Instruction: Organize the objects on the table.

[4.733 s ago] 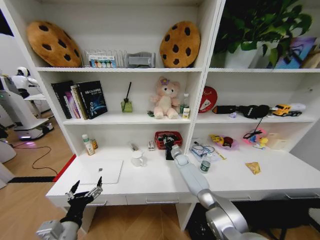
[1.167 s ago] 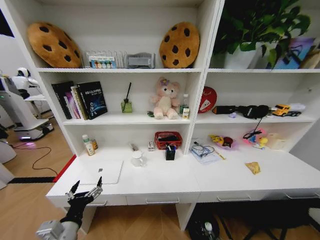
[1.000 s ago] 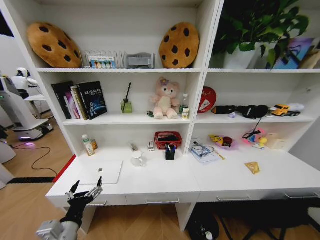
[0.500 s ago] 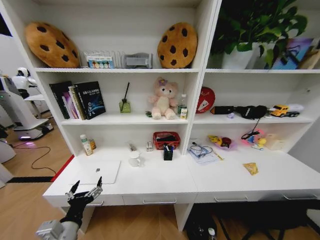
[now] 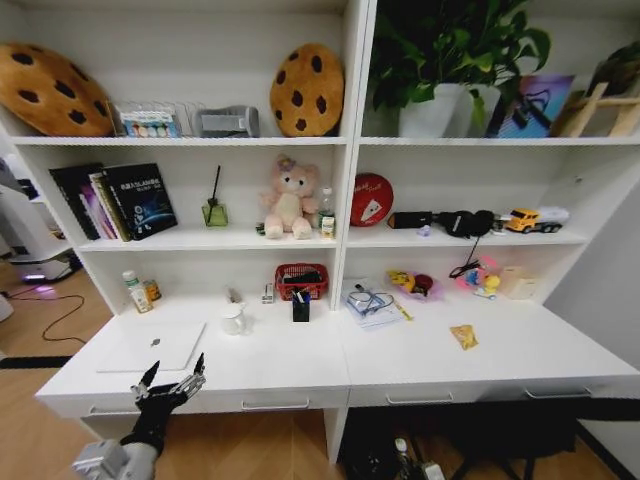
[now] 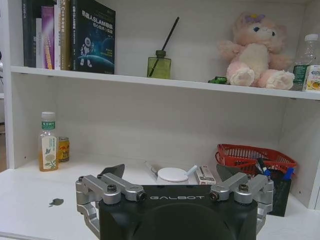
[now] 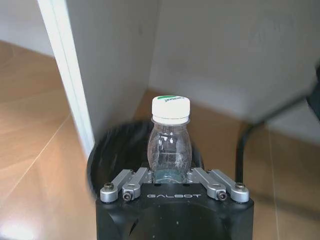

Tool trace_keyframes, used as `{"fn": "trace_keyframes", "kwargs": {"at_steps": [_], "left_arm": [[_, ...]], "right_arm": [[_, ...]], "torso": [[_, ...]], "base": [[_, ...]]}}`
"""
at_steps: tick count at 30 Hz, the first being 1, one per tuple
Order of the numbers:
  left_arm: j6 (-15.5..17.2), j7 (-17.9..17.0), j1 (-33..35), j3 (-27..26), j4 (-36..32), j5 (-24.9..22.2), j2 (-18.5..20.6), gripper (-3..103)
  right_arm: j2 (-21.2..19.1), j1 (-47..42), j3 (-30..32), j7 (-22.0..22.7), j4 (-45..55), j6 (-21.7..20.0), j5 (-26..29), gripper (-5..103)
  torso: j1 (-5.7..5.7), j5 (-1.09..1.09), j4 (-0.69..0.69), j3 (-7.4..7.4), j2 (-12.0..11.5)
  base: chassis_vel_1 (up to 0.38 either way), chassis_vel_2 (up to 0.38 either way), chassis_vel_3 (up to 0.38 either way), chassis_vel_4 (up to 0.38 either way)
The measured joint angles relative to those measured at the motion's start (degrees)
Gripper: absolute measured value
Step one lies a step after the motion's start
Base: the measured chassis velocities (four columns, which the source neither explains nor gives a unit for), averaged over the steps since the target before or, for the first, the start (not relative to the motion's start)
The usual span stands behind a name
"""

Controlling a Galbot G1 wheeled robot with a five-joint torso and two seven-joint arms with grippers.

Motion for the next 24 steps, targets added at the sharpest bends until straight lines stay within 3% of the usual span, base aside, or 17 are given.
{"fn": "trace_keyframes", "kwargs": {"at_steps": [1, 2, 6, 8, 10, 14, 22, 24], "left_arm": [[0.0, 0.0, 0.0, 0.0, 0.0, 0.0, 0.0, 100], [0.0, 0.0, 0.0, 0.0, 0.0, 0.0, 0.0, 100], [0.0, -0.1, 0.0, 0.0, 0.0, 0.0, 0.0, 100], [0.0, -0.1, 0.0, 0.0, 0.0, 0.0, 0.0, 100], [0.0, -0.1, 0.0, 0.0, 0.0, 0.0, 0.0, 100], [0.0, -0.1, 0.0, 0.0, 0.0, 0.0, 0.0, 100], [0.0, -0.1, 0.0, 0.0, 0.0, 0.0, 0.0, 100], [0.0, -0.1, 0.0, 0.0, 0.0, 0.0, 0.0, 100]], "right_arm": [[0.6, 1.3, 0.3, 0.5, -1.9, 1.9, -1.4, 26], [2.2, 5.5, 0.8, 2.8, -7.3, 7.0, -5.0, 26], [3.9, 10.2, 0.9, 5.7, -13.0, 11.2, -8.0, 26], [4.4, 11.7, 0.9, 7.7, -14.8, 11.7, -9.7, 23], [4.7, 12.4, 0.9, 8.5, -15.5, 11.8, -10.5, 27], [4.4, 12.2, 0.7, 9.0, -15.3, 10.4, -11.0, 49], [4.0, 10.3, 0.9, 10.6, -13.8, 8.8, -10.3, 71], [4.0, 9.4, 1.0, 12.0, -12.9, 8.7, -10.1, 82]], "torso": [[0.00, -0.02, 0.01, 0.00, 0.0], [-0.01, -0.07, 0.04, -0.01, 0.0], [-0.01, -0.03, 0.05, -0.01, 0.0], [0.00, -0.05, 0.04, -0.01, 0.0], [0.00, -0.04, 0.03, -0.01, 0.0], [-0.01, -0.04, 0.00, -0.01, 0.0], [-0.02, -0.04, 0.02, -0.02, 0.0], [-0.01, -0.03, 0.03, -0.02, 0.0]], "base": [[0.012, 0.021, -0.012, -0.061], [0.047, 0.071, -0.041, -0.036], [0.051, 0.089, -0.029, -0.033], [0.013, 0.048, -0.012, -0.009], [0.000, 0.000, 0.000, 0.000], [0.000, 0.000, 0.000, 0.000], [0.000, 0.000, 0.000, 0.000], [0.000, 0.000, 0.000, 0.000]]}}
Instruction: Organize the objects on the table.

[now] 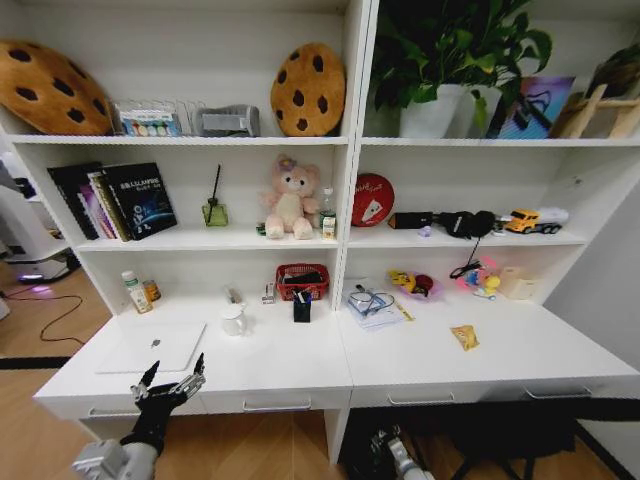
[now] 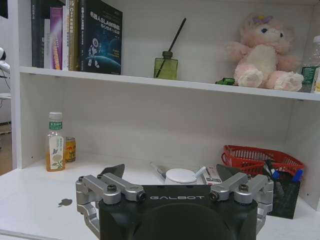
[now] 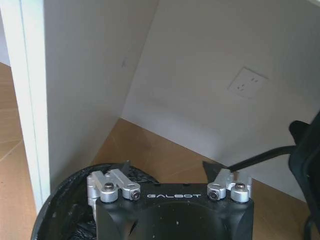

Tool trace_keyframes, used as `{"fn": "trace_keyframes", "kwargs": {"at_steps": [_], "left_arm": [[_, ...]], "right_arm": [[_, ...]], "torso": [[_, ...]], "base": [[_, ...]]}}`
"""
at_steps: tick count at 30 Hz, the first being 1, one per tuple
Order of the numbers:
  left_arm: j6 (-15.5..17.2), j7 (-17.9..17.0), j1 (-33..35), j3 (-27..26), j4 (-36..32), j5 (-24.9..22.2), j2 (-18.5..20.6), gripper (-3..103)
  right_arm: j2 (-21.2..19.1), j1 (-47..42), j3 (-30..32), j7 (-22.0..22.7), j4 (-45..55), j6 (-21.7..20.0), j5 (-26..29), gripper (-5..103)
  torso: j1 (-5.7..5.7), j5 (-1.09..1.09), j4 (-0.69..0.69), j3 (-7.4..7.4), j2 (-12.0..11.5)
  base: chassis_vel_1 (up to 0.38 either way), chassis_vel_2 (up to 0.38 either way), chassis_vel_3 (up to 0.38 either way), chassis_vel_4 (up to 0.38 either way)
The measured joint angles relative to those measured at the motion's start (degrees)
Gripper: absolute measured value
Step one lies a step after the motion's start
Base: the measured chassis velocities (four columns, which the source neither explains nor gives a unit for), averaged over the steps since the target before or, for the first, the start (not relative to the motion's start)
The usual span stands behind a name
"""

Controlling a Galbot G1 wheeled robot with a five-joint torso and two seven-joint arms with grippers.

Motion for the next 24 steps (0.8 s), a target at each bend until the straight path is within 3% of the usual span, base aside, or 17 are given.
{"fn": "trace_keyframes", "kwargs": {"at_steps": [4, 5, 7, 9, 11, 12, 14, 15, 18, 20, 24], "left_arm": [[0.0, 0.0, 0.0, 0.0, 0.0, 0.0, 0.0, 100], [0.0, 0.0, 0.0, 0.0, 0.0, 0.0, 0.0, 100], [0.0, 0.0, 0.0, 0.0, 0.0, 0.0, 0.0, 100], [0.0, 0.0, 0.0, 0.0, 0.0, 0.0, 0.0, 100], [0.0, 0.0, 0.0, 0.0, 0.0, 0.0, 0.0, 100], [0.0, 0.0, 0.0, 0.0, 0.0, 0.0, 0.0, 100], [0.0, 0.0, 0.0, 0.0, 0.0, 0.0, 0.0, 100], [0.0, 0.1, 0.0, 0.0, 0.0, 0.0, 0.0, 100], [0.0, 0.0, 0.0, 0.0, 0.0, 0.0, 0.0, 100], [0.0, 0.0, 0.0, 0.0, 0.0, 0.0, 0.0, 100], [0.0, 0.0, 0.0, 0.0, 0.0, 0.0, 0.0, 100]], "right_arm": [[-0.7, -4.9, -0.1, 0.3, 5.9, -2.3, 0.8, 97], [-0.7, -4.9, -0.1, 0.3, 5.9, -2.3, 0.8, 97], [-3.1, -13.5, -1.0, -3.8, 15.9, -6.4, 1.8, 99], [-3.7, -15.6, -1.2, -4.8, 18.7, -6.8, 1.8, 99], [-6.3, -25.8, -1.5, -7.0, 33.4, -10.6, 1.3, 100], [-6.3, -25.8, -1.5, -7.0, 33.4, -10.6, 1.3, 100], [-7.9, -35.9, -1.4, -4.5, 46.9, -15.7, 1.4, 100], [-9.1, -42.7, -1.0, 0.0, 57.7, -18.5, 2.8, 100], [-9.7, -46.5, -0.7, 2.3, 63.7, -20.2, 4.1, 100], [-12.8, -56.3, 0.6, 7.9, 80.9, -23.2, 7.4, 100], [-15.9, -59.3, 2.1, 10.3, 91.2, -24.5, 10.1, 100]], "torso": [[0.00, 0.02, 0.01, 0.00, 0.0], [0.00, 0.02, 0.01, 0.00, 0.0], [0.00, 0.02, -0.04, 0.00, 0.0], [0.00, 0.02, -0.06, 0.00, 0.0], [-0.01, -0.01, 0.02, -0.02, 0.0], [-0.01, -0.01, 0.02, -0.02, 0.0], [-0.01, 0.02, -0.05, -0.01, 0.0], [-0.02, -0.02, -0.03, -0.02, 0.0], [-0.02, -0.01, -0.01, -0.02, 0.0], [-0.02, -0.05, -0.01, -0.01, 0.0], [-0.02, -0.01, -0.01, -0.01, 0.0]], "base": [[0.000, 0.000, 0.000, 0.000], [0.000, 0.000, 0.000, 0.000], [0.000, 0.000, 0.000, 0.000], [0.000, 0.000, 0.000, 0.000], [0.000, 0.000, 0.000, 0.000], [0.000, 0.000, 0.000, 0.000], [0.000, 0.000, 0.000, 0.000], [0.000, 0.000, 0.000, 0.000], [0.000, 0.000, 0.000, 0.000], [0.000, 0.000, 0.000, 0.000], [0.000, 0.000, 0.000, 0.000]]}}
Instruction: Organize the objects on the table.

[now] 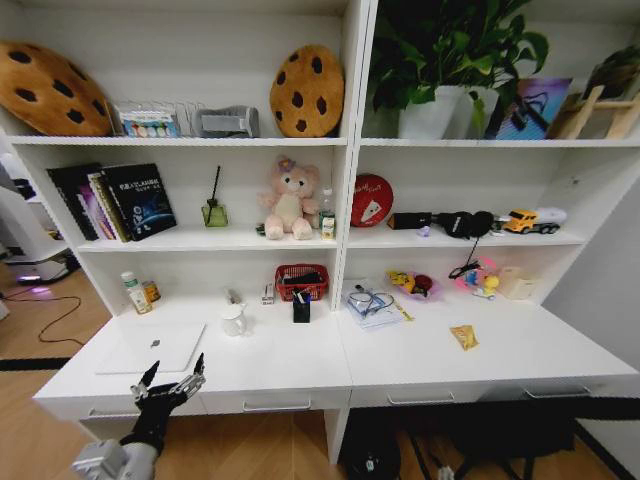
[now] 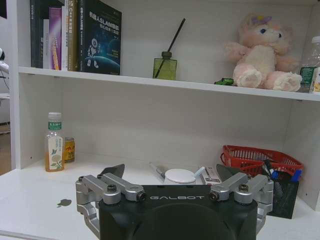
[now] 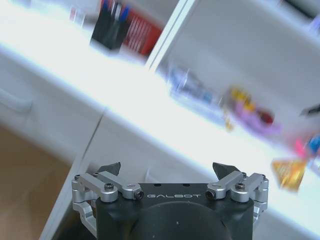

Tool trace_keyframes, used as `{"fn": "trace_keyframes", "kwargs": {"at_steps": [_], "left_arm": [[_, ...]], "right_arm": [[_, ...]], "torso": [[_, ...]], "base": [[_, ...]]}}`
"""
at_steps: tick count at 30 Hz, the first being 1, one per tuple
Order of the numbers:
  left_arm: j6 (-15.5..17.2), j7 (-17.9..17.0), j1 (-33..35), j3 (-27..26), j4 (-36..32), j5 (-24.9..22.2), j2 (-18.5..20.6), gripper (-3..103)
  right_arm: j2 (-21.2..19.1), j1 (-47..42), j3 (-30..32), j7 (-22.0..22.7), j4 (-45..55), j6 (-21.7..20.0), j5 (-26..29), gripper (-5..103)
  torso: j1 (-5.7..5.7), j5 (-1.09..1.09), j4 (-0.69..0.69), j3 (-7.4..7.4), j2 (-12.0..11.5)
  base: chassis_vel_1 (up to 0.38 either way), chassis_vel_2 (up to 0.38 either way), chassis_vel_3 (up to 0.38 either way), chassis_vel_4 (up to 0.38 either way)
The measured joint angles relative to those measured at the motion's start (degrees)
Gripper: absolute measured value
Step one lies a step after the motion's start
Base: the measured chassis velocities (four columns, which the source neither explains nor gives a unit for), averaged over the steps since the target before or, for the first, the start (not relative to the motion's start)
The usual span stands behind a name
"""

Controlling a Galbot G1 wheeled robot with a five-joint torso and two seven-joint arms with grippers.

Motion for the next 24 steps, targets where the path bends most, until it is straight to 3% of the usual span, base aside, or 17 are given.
{"fn": "trace_keyframes", "kwargs": {"at_steps": [1, 3, 4, 5, 6, 8, 10, 15, 24], "left_arm": [[0.0, 0.0, 0.0, 0.0, 0.0, 0.0, 0.0, 100], [0.0, 0.0, 0.0, 0.0, 0.0, 0.0, 0.0, 100], [0.0, 0.0, 0.0, 0.0, 0.0, 0.0, 0.0, 100], [0.0, 0.0, 0.0, 0.0, 0.0, 0.0, 0.0, 100], [0.0, 0.0, 0.0, 0.0, 0.0, 0.0, 0.0, 100], [0.0, 0.0, 0.0, 0.0, 0.0, 0.0, 0.0, 100], [0.0, 0.0, 0.0, 0.0, 0.0, 0.0, 0.0, 100], [0.0, 0.0, 0.0, 0.0, 0.0, 0.0, 0.0, 100], [0.0, 0.0, 0.0, 0.0, 0.0, 0.0, 0.0, 100]], "right_arm": [[-1.5, 0.4, 0.4, 0.7, 4.4, -2.4, 2.6, 100], [-4.6, 5.6, -0.1, 2.5, 9.0, -11.3, 10.5, 100], [-5.7, 8.4, -0.5, 3.4, 8.5, -13.9, 13.4, 100], [-5.7, 8.4, -0.5, 3.4, 8.5, -13.9, 13.4, 100], [-7.4, 14.8, -0.9, 4.0, 5.4, -16.0, 17.8, 100], [-9.0, 25.5, -1.0, 3.9, -0.8, -16.6, 22.8, 100], [-9.6, 30.8, -1.0, 3.7, -4.8, -16.4, 25.1, 100], [-9.9, 42.0, 0.1, 1.8, -17.5, -13.4, 27.5, 100], [-10.1, 45.2, 4.3, 0.3, -25.3, -12.4, 31.6, 100]], "torso": [[0.00, 0.00, 0.02, 0.00, 0.0], [0.00, -0.02, 0.01, 0.00, 0.0], [0.00, 0.01, 0.00, 0.01, 0.0], [0.00, 0.01, 0.00, 0.01, 0.0], [0.00, 0.02, -0.01, 0.01, 0.0], [0.01, 0.06, 0.04, 0.02, 0.0], [0.02, 0.05, 0.05, 0.02, 0.0], [0.03, 0.01, 0.01, 0.02, 0.0], [0.03, 0.01, -0.01, 0.02, 0.0]], "base": [[0.000, 0.000, 0.000, 0.000], [0.000, 0.000, 0.000, 0.000], [0.000, 0.000, 0.000, 0.000], [0.000, 0.000, 0.000, 0.000], [0.000, 0.000, 0.000, 0.000], [0.000, 0.000, 0.000, 0.000], [0.000, 0.000, 0.000, 0.000], [0.000, 0.000, 0.000, 0.000], [-0.056, -0.060, 0.049, 0.068]]}}
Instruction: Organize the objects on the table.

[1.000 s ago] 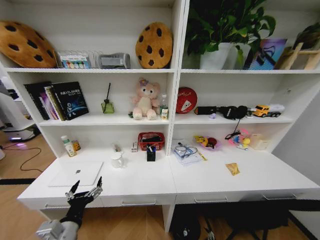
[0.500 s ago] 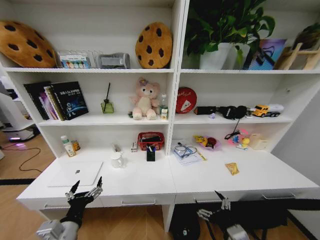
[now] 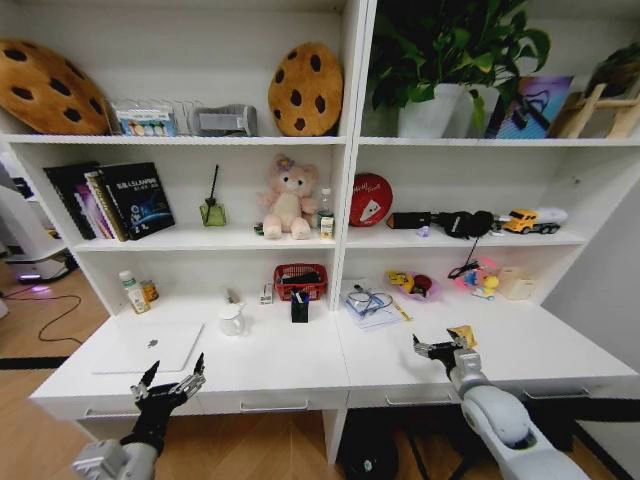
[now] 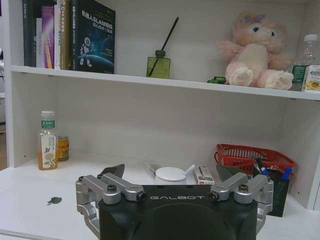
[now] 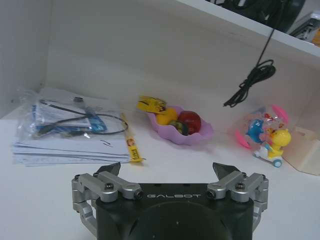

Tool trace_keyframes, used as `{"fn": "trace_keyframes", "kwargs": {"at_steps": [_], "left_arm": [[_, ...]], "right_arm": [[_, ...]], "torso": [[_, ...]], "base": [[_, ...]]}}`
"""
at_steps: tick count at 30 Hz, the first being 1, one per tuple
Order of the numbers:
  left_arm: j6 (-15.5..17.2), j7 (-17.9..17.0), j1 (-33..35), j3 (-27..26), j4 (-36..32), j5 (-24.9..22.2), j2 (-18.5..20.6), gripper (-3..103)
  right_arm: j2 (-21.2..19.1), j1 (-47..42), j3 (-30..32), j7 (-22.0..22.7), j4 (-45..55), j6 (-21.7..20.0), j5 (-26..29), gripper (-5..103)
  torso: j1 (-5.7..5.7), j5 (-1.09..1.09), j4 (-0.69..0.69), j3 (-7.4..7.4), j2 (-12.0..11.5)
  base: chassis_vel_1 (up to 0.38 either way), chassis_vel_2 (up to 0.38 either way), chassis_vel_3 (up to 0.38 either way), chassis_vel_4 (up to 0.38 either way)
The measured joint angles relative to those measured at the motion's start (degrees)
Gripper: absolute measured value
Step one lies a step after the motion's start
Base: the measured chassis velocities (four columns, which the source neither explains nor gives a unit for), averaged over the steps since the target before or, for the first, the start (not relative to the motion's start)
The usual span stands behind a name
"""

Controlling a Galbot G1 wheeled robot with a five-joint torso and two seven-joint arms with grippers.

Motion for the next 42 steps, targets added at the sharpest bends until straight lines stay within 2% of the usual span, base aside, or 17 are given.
{"fn": "trace_keyframes", "kwargs": {"at_steps": [12, 13, 15, 16, 18, 21, 22, 23, 25, 29, 31, 32, 33, 36, 38, 39, 42], "left_arm": [[0.0, 0.0, 0.0, 0.0, 0.0, 0.0, 0.0, 100], [0.0, 0.0, 0.0, 0.0, 0.0, 0.0, 0.0, 100], [0.0, 0.0, 0.0, 0.0, 0.0, 0.0, 0.0, 100], [0.0, 0.0, 0.0, 0.0, 0.0, 0.0, 0.0, 100], [0.0, 0.1, 0.0, 0.0, 0.0, 0.0, 0.0, 100], [0.0, 0.1, 0.0, 0.0, 0.0, 0.0, 0.0, 100], [0.0, 0.1, 0.0, 0.0, 0.0, 0.0, 0.0, 100], [0.0, 0.1, 0.0, 0.0, 0.0, 0.0, 0.0, 100], [0.0, 0.1, 0.0, 0.0, 0.0, 0.0, 0.0, 100], [0.0, 0.0, 0.0, 0.0, 0.0, 0.0, 0.0, 100], [0.0, 0.0, 0.0, 0.0, 0.0, 0.0, 0.0, 100], [0.0, 0.0, 0.0, 0.0, 0.0, 0.0, 0.0, 100], [0.0, 0.0, 0.0, 0.0, 0.0, 0.0, 0.0, 100], [0.0, 0.0, 0.0, 0.0, 0.0, 0.0, 0.0, 100], [0.0, 0.0, 0.0, 0.0, 0.0, 0.0, 0.0, 100], [0.0, 0.0, 0.0, 0.0, 0.0, 0.0, 0.0, 100], [0.0, 0.0, 0.0, 0.0, 0.0, 0.0, 0.0, 100]], "right_arm": [[-1.4, 1.5, 1.6, -1.2, -2.4, 2.1, 1.2, 100], [-1.2, 2.2, 1.3, -1.5, -3.4, 2.6, 1.2, 100], [-1.0, 4.1, 0.2, -4.5, -7.0, 5.2, 1.9, 100], [-1.0, 4.1, 0.2, -4.5, -7.0, 5.2, 1.9, 100], [-0.7, 6.3, -1.0, -9.2, -10.5, 7.2, 3.9, 100], [-0.5, 7.1, -1.6, -11.6, -11.7, 7.2, 5.4, 100], [-0.3, 7.8, -2.1, -13.6, -12.8, 7.1, 6.3, 100], [-0.3, 7.8, -2.1, -13.6, -12.8, 7.1, 6.3, 100], [0.2, 9.4, -2.9, -17.9, -15.4, 7.4, 7.0, 100], [0.8, 11.6, -3.7, -20.5, -18.6, 7.9, 7.8, 102], [1.1, 12.9, -3.9, -20.7, -20.4, 8.0, 7.8, 93], [1.1, 12.9, -3.9, -20.7, -20.4, 8.0, 7.8, 93], [1.2, 13.1, -3.9, -20.7, -20.9, 8.0, 7.5, 87], [1.2, 13.1, -3.9, -20.7, -21.2, 8.0, 7.0, 82], [1.3, 13.0, -3.9, -20.8, -21.7, 8.3, 6.3, 71], [1.3, 13.0, -3.9, -20.8, -21.7, 8.3, 6.3, 71], [1.7, 13.4, -3.9, -21.6, -22.6, 9.1, 4.8, 54]], "torso": [[-0.01, -0.03, 0.01, 0.00, 0.0], [-0.02, 0.03, 0.03, -0.01, 0.0], [0.00, 0.01, 0.02, 0.00, 0.0], [0.00, 0.01, 0.02, 0.00, 0.0], [-0.02, 0.03, 0.02, 0.00, 0.0], [-0.01, -0.03, -0.05, -0.01, 0.0], [-0.01, 0.00, -0.01, 0.00, 0.0], [-0.01, 0.00, -0.01, 0.00, 0.0], [-0.01, -0.02, 0.03, 0.00, 0.0], [-0.01, -0.01, 0.05, 0.00, 0.0], [-0.01, -0.01, 0.03, -0.01, 0.0], [-0.01, -0.01, 0.03, -0.01, 0.0], [-0.01, -0.01, 0.02, 0.00, 0.0], [-0.01, 0.00, 0.01, 0.00, 0.0], [-0.01, 0.00, 0.00, 0.00, 0.0], [-0.01, 0.00, 0.00, 0.00, 0.0], [-0.01, -0.02, 0.01, -0.01, 0.0]], "base": [[-0.223, -0.210, 0.206, 0.201], [-0.235, -0.252, 0.250, 0.246], [-0.228, -0.237, 0.193, 0.229], [-0.228, -0.229, 0.171, 0.212], [-0.052, -0.183, 0.110, 0.079], [-0.005, -0.100, 0.058, 0.011], [0.000, 0.000, 0.000, 0.000], [0.000, 0.000, 0.000, 0.000], [0.020, 0.042, -0.018, -0.027], [0.051, 0.099, -0.046, -0.034], [0.023, 0.043, -0.016, -0.006], [0.000, 0.000, 0.000, 0.000], [0.000, 0.000, 0.000, 0.000], [0.000, 0.000, 0.000, 0.000], [0.000, 0.000, 0.000, 0.000], [0.000, 0.000, 0.000, 0.000], [0.000, 0.000, 0.000, 0.000]]}}
